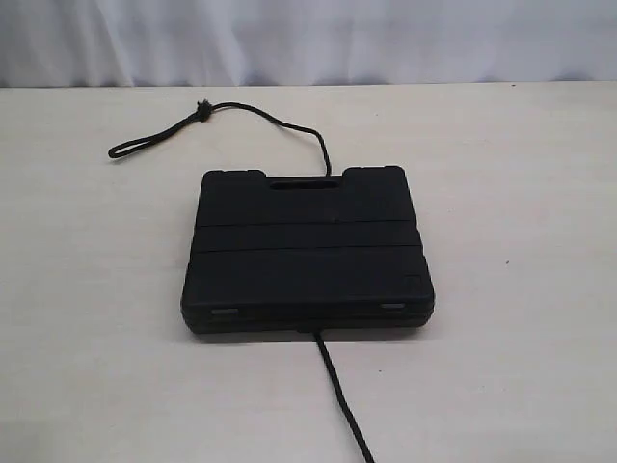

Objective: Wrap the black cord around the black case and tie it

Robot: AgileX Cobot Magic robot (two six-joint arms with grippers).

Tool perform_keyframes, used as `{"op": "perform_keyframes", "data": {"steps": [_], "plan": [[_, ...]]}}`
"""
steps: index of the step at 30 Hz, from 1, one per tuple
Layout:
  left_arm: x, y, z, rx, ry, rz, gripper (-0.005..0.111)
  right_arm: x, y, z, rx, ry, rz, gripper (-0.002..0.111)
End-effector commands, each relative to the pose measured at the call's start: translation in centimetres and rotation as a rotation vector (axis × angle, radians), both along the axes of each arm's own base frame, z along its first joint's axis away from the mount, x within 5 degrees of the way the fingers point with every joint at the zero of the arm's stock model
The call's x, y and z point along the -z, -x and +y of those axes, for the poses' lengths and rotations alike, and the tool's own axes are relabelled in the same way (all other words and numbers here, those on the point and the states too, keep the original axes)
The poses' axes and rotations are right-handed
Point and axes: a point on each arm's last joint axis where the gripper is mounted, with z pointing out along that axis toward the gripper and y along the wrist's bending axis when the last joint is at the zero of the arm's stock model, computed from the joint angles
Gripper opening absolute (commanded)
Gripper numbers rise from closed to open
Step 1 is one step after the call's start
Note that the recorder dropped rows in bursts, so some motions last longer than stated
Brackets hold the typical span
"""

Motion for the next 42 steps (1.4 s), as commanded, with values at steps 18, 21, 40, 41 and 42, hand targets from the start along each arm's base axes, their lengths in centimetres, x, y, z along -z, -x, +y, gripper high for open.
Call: {"op": "perform_keyframes", "data": {"steps": [18, 21, 40, 41, 42], "plan": [[-1.2, 0.0, 0.8, -0.003, -0.515, -0.027, 0.0, -2.6, -0.3, 0.2, 0.058, -0.603, -0.27, 0.004], [-1.5, -0.1, 0.6, 0.009, -0.522, -0.065, 0.0, -2.6, -0.3, 0.2, 0.06, -0.619, -0.267, 0.004], [-5.9, 0.8, 1.0, -0.026, 0.921, -0.803, 0.0, -2.7, -0.3, 0.1, 0.081, -0.75, -0.277, 0.004], [-6.8, 1.0, 0.9, -0.008, 0.903, -0.825, 0.0, -2.8, -0.3, 0.1, 0.088, -0.797, -0.288, 0.004], [-7.6, 1.1, 0.8, 0.004, 0.882, -0.825, 0.0, -2.9, -0.3, 0.0, 0.094, -0.825, -0.296, 0.004]]}}
